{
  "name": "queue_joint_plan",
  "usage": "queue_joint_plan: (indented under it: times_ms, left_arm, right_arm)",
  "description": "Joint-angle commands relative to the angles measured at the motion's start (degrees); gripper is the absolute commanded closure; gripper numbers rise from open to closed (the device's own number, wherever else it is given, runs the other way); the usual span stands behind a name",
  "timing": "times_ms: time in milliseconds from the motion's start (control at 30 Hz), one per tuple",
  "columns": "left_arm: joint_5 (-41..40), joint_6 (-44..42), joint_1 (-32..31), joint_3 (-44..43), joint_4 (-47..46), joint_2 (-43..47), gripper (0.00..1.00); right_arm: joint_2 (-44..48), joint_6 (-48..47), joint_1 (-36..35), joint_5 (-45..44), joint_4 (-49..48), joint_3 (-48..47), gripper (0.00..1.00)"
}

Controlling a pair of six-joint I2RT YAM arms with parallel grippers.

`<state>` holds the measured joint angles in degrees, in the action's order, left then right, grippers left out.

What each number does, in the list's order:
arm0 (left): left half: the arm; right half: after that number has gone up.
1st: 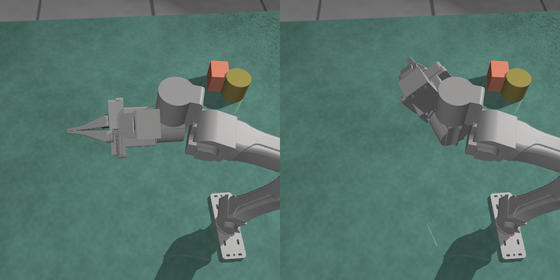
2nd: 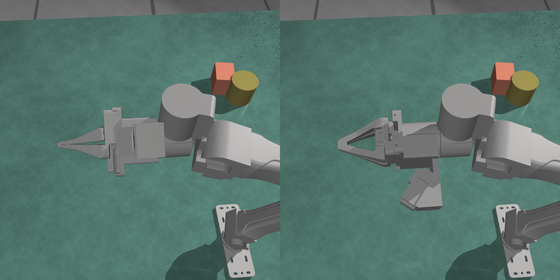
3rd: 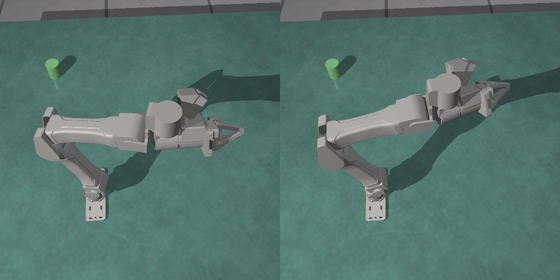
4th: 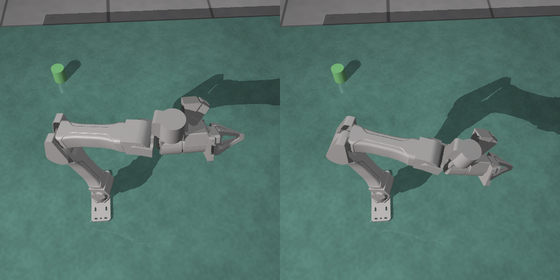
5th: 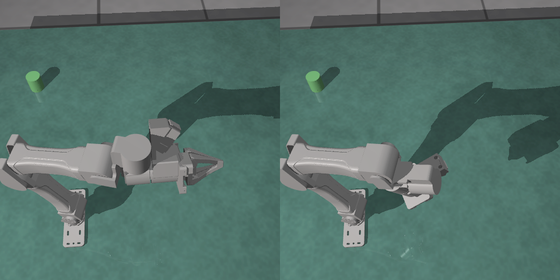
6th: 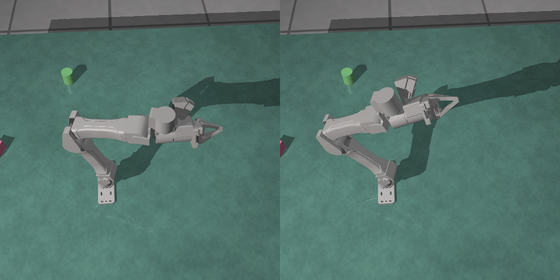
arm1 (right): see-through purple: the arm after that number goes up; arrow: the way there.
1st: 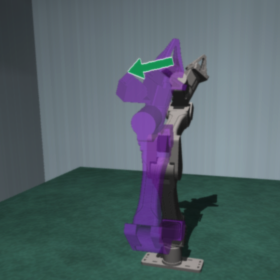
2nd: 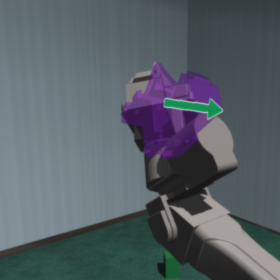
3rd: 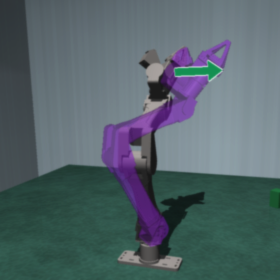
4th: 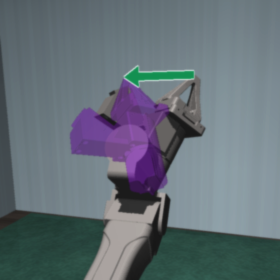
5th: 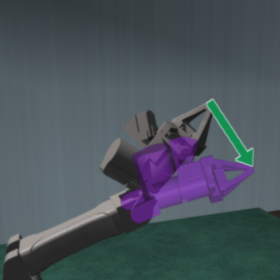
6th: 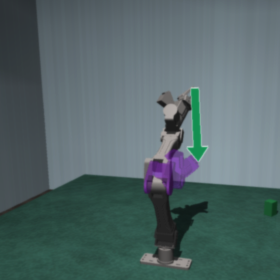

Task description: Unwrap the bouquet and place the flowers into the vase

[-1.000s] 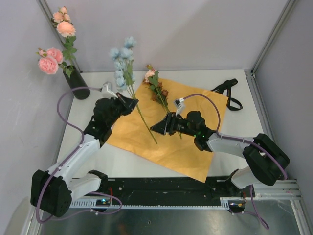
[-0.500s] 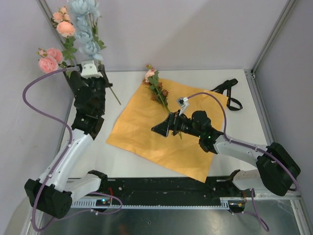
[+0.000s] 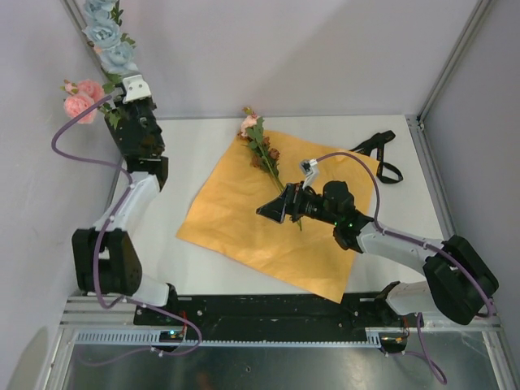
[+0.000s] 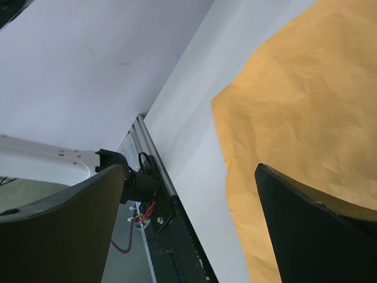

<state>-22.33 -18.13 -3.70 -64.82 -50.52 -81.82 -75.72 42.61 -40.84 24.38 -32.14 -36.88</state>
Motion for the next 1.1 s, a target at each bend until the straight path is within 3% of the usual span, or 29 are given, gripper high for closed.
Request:
queue_joint_plan:
  times_ms: [0, 633, 1067]
  left_arm:
    - [-0.7, -4.7, 2.4, -4.6, -13.4, -5.6, 1.0]
    - [-1.6, -7.8, 10.1, -18.1, -20.8, -22.3, 1.0]
    - [-1.4, -5.6, 14.0, -20.2, -24.6, -29.5, 1.0]
  right_arm:
    - [-1.4, 2.3, 0.4, 3.6, -6.3, 0.0, 0.01]
    - [-9.0, 8.0, 5.6, 9.1, -13.8, -0.5, 0.02]
    - [-16.9, 13.9, 6.9, 13.1, -23.5, -0.8, 0.04]
